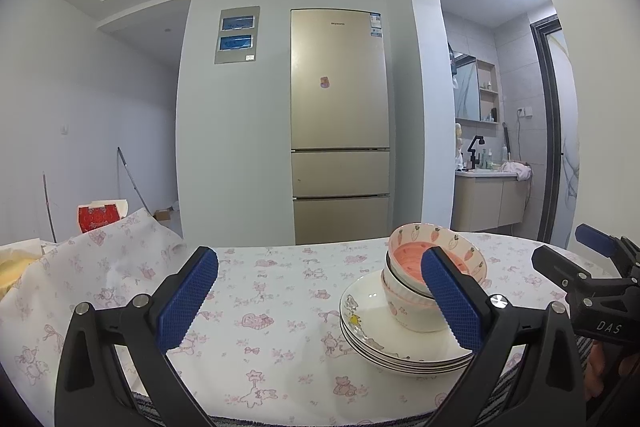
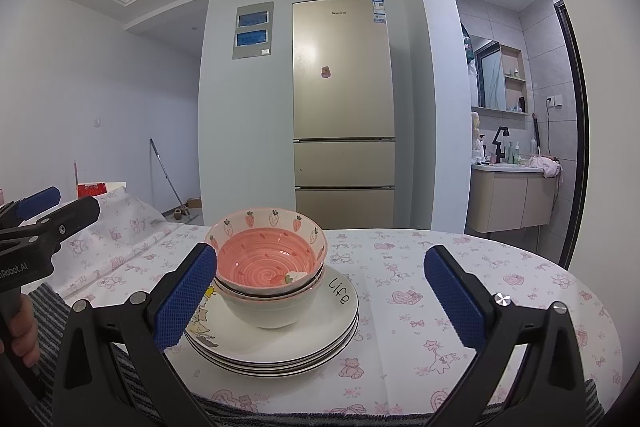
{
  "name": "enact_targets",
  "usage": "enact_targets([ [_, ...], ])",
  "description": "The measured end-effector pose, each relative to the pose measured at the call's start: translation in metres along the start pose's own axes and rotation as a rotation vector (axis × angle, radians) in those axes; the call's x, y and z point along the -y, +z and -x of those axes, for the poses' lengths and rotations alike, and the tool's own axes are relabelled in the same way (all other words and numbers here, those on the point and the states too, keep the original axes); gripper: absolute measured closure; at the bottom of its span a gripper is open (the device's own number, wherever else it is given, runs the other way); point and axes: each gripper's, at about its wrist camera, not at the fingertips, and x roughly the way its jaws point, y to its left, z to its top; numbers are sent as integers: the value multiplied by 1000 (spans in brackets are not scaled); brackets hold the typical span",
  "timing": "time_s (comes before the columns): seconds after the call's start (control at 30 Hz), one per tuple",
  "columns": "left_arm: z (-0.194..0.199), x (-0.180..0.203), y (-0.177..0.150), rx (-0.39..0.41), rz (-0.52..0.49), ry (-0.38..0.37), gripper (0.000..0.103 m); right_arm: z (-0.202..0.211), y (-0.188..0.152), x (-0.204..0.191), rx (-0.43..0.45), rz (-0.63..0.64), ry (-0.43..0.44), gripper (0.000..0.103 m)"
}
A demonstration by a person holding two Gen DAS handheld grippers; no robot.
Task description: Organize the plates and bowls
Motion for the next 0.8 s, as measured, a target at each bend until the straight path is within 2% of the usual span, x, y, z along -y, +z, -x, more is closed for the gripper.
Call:
enact_targets([
  [0.8, 1, -2, -3, 4, 6, 4, 0, 0, 0, 0, 0, 1, 0, 0],
])
